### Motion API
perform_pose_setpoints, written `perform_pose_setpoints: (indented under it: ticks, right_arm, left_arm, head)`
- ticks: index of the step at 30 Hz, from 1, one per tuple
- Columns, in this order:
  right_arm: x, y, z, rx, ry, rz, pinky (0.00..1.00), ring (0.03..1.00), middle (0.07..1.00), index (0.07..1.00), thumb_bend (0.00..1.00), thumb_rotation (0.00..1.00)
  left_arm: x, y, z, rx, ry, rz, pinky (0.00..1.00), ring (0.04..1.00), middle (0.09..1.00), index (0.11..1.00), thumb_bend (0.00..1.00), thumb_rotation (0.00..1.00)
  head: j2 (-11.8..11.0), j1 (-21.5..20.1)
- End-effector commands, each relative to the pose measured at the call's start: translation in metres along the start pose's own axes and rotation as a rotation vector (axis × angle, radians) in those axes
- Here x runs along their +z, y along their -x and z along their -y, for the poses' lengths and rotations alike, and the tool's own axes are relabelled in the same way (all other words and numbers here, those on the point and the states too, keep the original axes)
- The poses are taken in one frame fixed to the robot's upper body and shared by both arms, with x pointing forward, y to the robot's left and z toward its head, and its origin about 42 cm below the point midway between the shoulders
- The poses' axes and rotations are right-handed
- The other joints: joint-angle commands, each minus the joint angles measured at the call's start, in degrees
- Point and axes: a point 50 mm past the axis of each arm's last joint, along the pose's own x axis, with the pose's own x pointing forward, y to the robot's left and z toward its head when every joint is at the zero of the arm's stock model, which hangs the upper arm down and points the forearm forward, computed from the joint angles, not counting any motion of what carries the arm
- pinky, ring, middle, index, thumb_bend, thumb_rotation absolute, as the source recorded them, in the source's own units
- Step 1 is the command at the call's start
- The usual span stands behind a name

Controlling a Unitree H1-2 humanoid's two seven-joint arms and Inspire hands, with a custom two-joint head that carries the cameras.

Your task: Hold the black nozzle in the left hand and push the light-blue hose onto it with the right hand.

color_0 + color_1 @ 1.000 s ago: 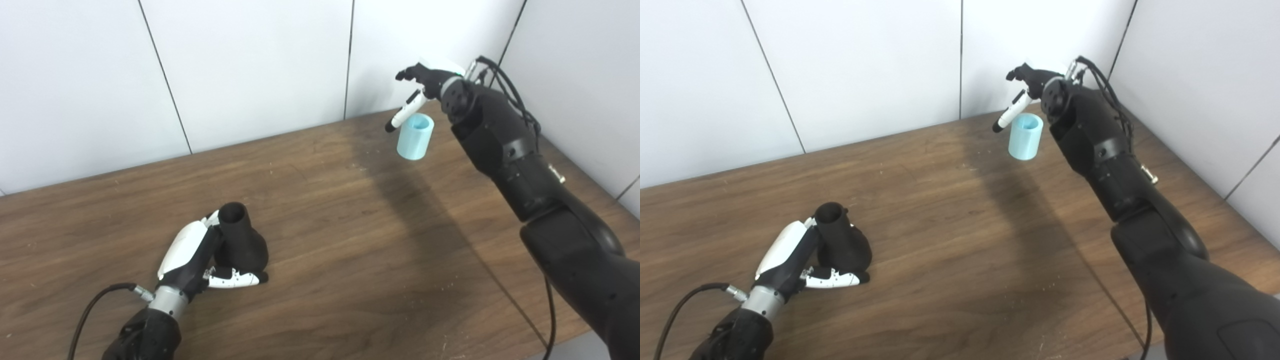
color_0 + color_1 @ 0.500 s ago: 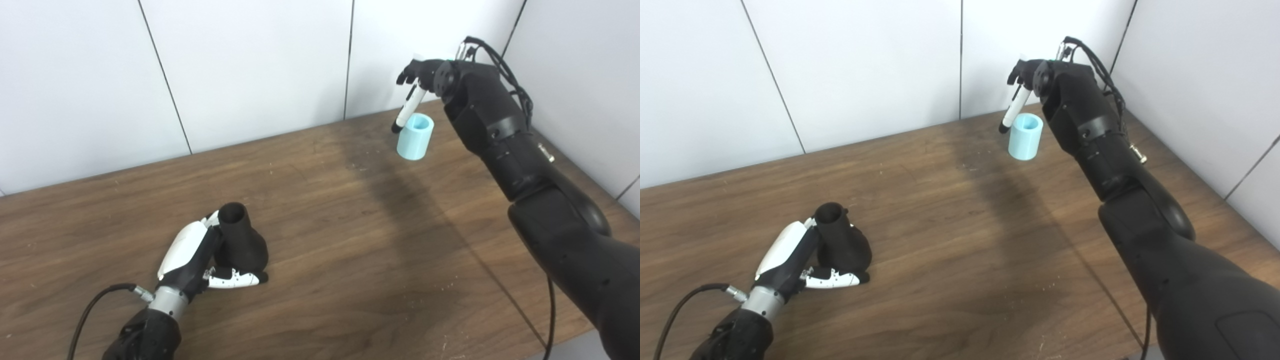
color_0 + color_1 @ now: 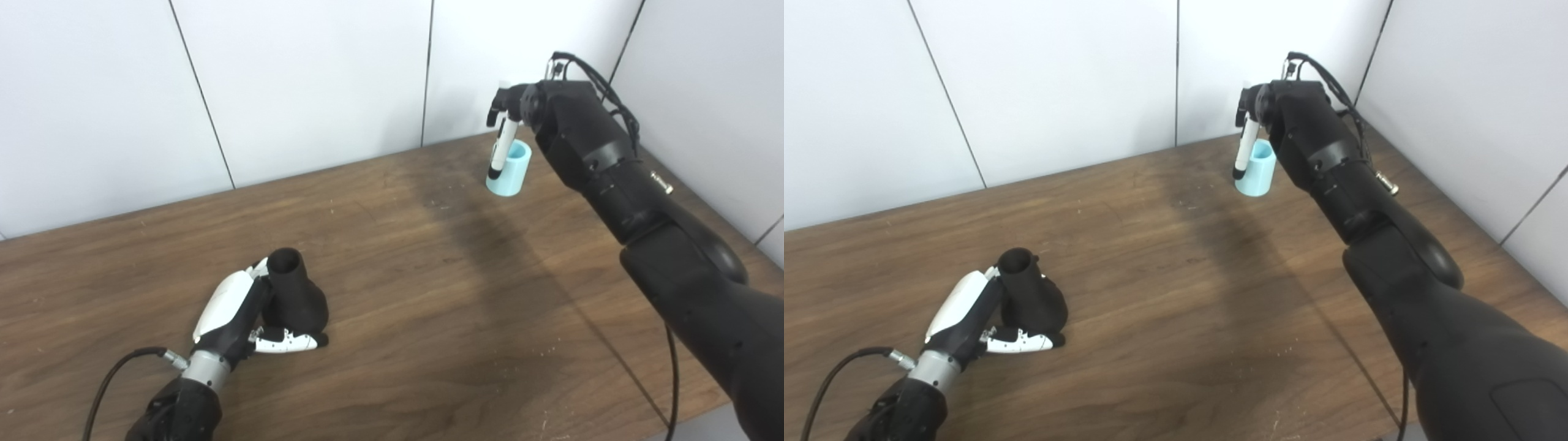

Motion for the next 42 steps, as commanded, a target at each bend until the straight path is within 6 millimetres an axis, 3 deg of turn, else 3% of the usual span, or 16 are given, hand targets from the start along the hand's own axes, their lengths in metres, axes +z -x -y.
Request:
perform_pose_setpoints:
  ticks: [1,8,14,27,39,42]
  right_arm:
    - [-0.01,0.009,0.036,-0.109,0.003,-0.011,0.78,0.918,0.927,0.789,0.98,0.12]
    - [-0.014,0.005,0.026,-0.107,-0.013,-0.024,0.77,0.905,0.92,0.808,0.98,0.1]
    - [-0.019,0.005,0.019,-0.107,-0.023,-0.023,0.68,0.798,0.873,0.818,0.97,0.08]
    - [-0.025,0.001,0.0,-0.133,-0.044,-0.029,0.59,0.725,0.827,0.819,0.98,0.09]
    - [-0.026,0.002,-0.006,-0.165,-0.063,-0.005,0.58,0.694,0.784,0.812,0.95,0.1]
    - [-0.024,0.002,-0.007,-0.171,-0.061,0.003,0.56,0.651,0.725,0.795,0.95,0.1]
  left_arm:
    - [-0.07,0.037,0.053,-0.239,-0.019,-0.292,1.0,1.0,0.913,0.482,0.52,0.05]
    - [-0.073,0.039,0.053,-0.235,-0.024,-0.297,1.0,1.0,0.912,0.482,0.52,0.05]
    - [-0.072,0.039,0.054,-0.236,-0.027,-0.299,1.0,1.0,0.912,0.483,0.52,0.05]
    - [-0.075,0.04,0.052,-0.241,-0.024,-0.302,1.0,1.0,0.911,0.482,0.52,0.05]
    - [-0.076,0.04,0.052,-0.25,-0.034,-0.304,1.0,1.0,0.909,0.482,0.52,0.05]
    - [-0.077,0.04,0.052,-0.255,-0.036,-0.306,1.0,1.0,0.908,0.481,0.52,0.05]
  head:
    - [0.03,-0.03]
    - [0.06,0.06]
    - [0.26,-0.2]
    - [0.38,-0.13]
    - [0.68,-0.1]
    - [0.71,-0.06]
